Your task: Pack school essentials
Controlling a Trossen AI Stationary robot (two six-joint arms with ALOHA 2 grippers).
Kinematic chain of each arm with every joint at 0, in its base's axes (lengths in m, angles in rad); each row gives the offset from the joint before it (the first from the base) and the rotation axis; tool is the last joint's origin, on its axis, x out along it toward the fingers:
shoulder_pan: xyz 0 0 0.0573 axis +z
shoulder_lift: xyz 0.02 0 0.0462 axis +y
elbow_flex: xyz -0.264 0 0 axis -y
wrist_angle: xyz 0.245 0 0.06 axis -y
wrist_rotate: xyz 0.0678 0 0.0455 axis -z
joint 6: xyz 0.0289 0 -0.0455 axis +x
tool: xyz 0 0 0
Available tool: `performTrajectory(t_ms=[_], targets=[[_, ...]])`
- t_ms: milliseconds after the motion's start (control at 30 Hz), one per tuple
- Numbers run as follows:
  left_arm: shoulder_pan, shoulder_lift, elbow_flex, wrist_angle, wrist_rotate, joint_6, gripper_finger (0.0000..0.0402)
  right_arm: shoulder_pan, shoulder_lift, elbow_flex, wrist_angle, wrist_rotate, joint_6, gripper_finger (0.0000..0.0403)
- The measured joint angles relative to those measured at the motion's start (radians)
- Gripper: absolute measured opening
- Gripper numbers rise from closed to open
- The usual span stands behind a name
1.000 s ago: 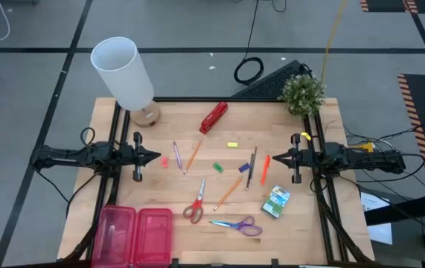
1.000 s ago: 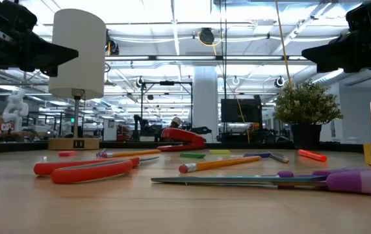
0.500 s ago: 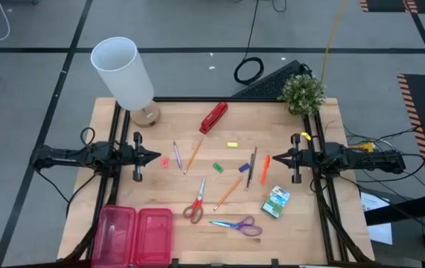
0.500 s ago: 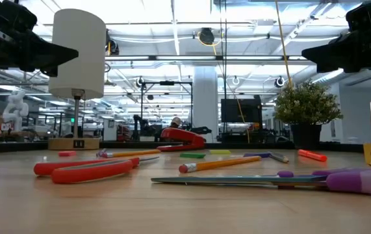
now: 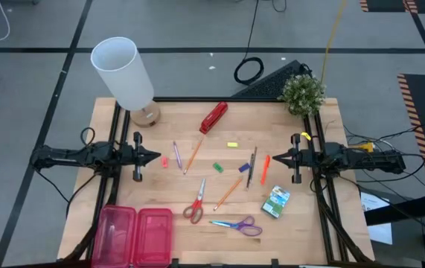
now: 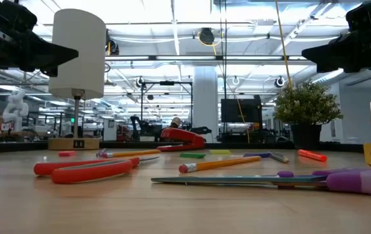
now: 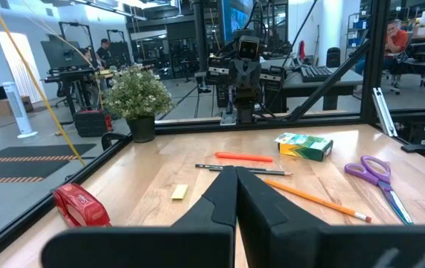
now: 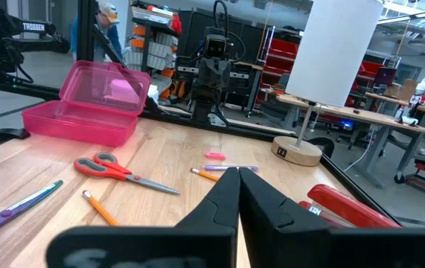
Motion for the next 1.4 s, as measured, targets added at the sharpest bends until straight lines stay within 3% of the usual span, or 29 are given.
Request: performTrajectory(t_ms=[300,967,1167,1400], targets=[[0.0,0.0,0.0,0.0,-0.025,0.089,0.0003,0.0,0.0,0.0,0.0,0.0,0.0,0.0],[0.0,0.0,0.004,0.02,-0.051,-0.133,0.0003,0.0,0.0,0.0,0.0,0.0,0.0,0.0],[0.0,0.029,0.145,-0.068,-0.045,-0.111,0.0003,0.0,0.0,0.0,0.0,0.0,0.0,0.0],[0.0,0.195,0.412,-0.253,-0.049,-0.129,0.0003,0.0,0.0,0.0,0.001,0.0,0.0,0.0]])
